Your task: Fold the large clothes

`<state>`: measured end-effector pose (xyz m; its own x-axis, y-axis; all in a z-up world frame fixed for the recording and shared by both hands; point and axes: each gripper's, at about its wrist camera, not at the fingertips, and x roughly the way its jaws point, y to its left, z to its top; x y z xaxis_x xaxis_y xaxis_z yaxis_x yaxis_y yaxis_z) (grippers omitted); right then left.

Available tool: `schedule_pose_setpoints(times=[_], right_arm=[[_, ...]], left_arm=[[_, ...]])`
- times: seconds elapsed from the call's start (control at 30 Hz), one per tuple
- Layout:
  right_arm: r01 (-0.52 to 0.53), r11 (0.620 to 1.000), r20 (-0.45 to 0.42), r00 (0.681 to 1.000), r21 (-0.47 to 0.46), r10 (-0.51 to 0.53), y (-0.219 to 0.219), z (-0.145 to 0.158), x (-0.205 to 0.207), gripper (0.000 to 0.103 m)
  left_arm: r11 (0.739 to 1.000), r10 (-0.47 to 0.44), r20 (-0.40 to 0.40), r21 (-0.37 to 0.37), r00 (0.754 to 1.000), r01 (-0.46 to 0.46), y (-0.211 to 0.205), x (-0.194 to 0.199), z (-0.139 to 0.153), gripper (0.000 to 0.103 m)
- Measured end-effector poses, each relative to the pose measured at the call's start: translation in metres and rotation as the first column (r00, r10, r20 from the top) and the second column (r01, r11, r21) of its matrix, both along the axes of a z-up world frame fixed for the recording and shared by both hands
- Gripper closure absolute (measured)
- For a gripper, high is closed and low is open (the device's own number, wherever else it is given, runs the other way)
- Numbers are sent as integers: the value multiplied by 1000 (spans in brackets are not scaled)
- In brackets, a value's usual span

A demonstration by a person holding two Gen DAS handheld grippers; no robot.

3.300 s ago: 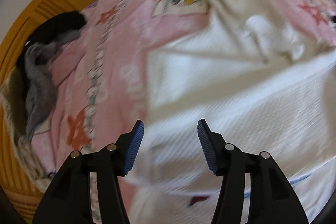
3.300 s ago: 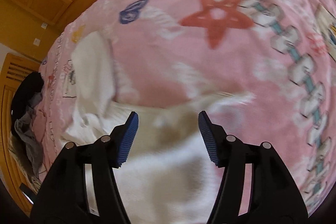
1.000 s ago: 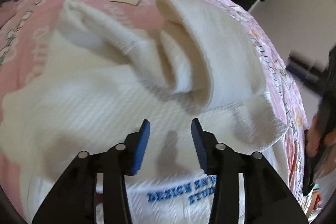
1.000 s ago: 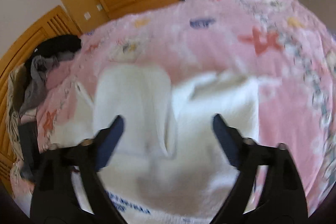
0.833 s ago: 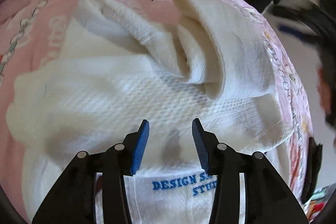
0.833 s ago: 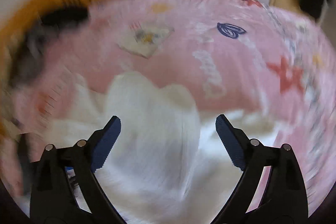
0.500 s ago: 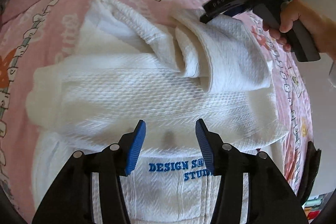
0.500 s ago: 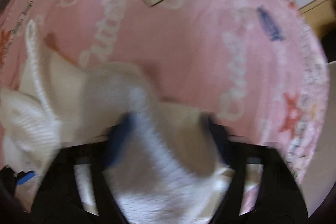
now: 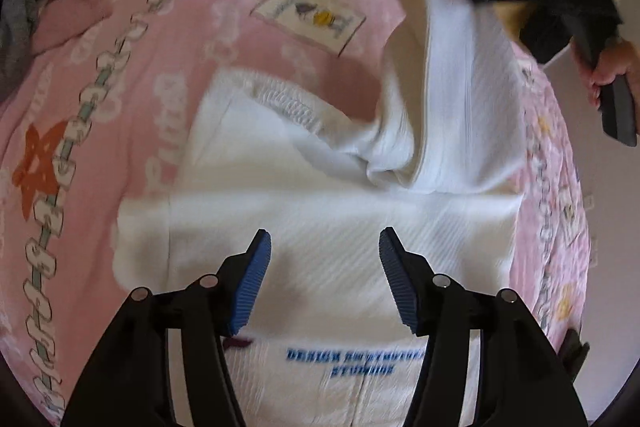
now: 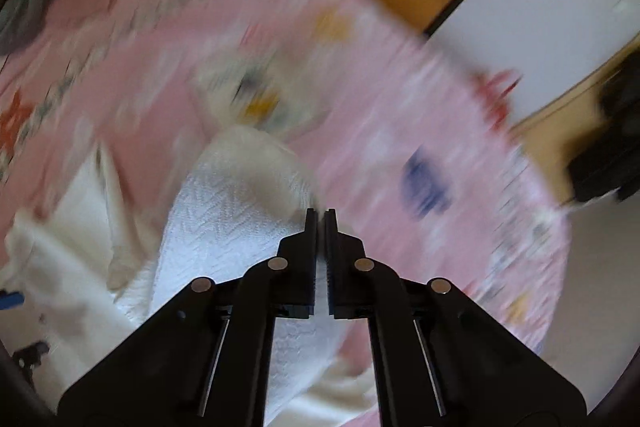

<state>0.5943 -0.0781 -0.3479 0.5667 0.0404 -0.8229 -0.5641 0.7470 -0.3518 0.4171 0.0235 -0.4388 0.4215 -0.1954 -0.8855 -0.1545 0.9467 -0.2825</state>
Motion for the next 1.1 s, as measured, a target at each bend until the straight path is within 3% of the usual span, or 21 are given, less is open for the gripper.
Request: schedule_pose_setpoints(times=[0.1,0.2,0.3,0.43,0.6,0.8,0.9,0.97,1.0,1.03,1.07,1.1], right_arm=[[-24,996,193,981,91,6,-8,41,-12,100],[-83,980,264,964,183,33,-22,47,-47,100],[-159,950,228,969,270,98,-33,24,-99,100],[-259,914,175,961,313,213,-40,-22,-182,100],[-252,900,107,968,357,228,-50,-83,-274,100],[-188,916,48,982,354,183,-52,-132,-334,100],[-138,930,30,990,342,136,-54,-140,-345,98],[-56,916,-7,998,396,64,-64,-136,-342,89],[-19,907,-20,999,421,30,-69,-134,-339,69],[34,891,-32,999,454,-21,-78,-128,-331,33],[93,862,-40,996,499,-84,-84,-120,-320,20],[127,837,-37,991,531,-127,-88,-115,-313,19]], left_arm=[[1000,24,21,-20,999,-24,-1,15,-2,47],[998,44,-6,-52,999,-45,-3,26,-20,42],[996,54,-80,-61,995,-59,-1,37,-55,41],[989,66,-166,-122,984,-87,18,44,-97,45],[982,105,-112,-147,988,-121,51,19,-95,45],[989,99,-86,-103,991,-107,62,-14,-95,45],[995,75,-77,-63,994,-80,58,-23,-93,44],[998,65,-67,-11,996,-66,54,-24,-92,43],[998,67,-68,11,995,-66,54,-24,-93,43],[997,69,-70,25,995,-68,53,-23,-93,43],[997,71,-76,30,995,-69,53,-23,-94,43],[997,76,-87,28,993,-74,52,-22,-95,43]])
